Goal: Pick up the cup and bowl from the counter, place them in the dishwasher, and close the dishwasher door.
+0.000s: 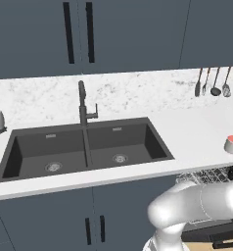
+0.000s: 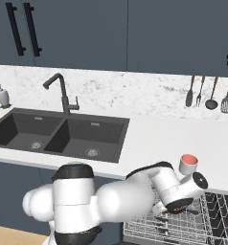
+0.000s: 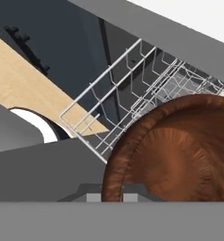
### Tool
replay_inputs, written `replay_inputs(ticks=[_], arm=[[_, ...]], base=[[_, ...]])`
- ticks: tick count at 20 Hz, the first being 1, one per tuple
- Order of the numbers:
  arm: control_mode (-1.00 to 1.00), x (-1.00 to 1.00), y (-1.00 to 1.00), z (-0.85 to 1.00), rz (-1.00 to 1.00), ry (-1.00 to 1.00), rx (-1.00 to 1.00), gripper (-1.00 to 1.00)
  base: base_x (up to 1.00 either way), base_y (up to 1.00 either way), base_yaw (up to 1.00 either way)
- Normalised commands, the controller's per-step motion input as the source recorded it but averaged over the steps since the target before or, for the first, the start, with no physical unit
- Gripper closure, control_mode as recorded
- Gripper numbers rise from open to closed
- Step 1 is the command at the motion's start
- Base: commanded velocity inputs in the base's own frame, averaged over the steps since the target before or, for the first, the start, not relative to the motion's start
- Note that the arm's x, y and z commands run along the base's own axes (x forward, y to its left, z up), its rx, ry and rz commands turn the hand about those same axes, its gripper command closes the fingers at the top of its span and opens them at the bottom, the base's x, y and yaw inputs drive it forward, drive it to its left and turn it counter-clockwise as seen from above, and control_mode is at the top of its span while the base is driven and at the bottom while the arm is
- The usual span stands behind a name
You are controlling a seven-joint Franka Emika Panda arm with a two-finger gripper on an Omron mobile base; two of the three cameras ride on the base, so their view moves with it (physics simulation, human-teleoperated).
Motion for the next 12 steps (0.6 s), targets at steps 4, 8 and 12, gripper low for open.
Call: replay_inputs(ticks=[4, 8, 12], arm=[[-1.00, 0.00, 0.00, -0.17, -0.01, 0.00, 0.04, 1.00], [-1.00, 0.18, 0.11, -0.29, -0.06, 0.02, 0.00, 1.00], [-1.00, 0.36, 0.22, -0.23, -0.14, 0.06, 0.00, 1.00]], base=[[0.00, 0.00, 0.00], [0.00, 0.00, 0.00], [0.00, 0.00, 0.00]])
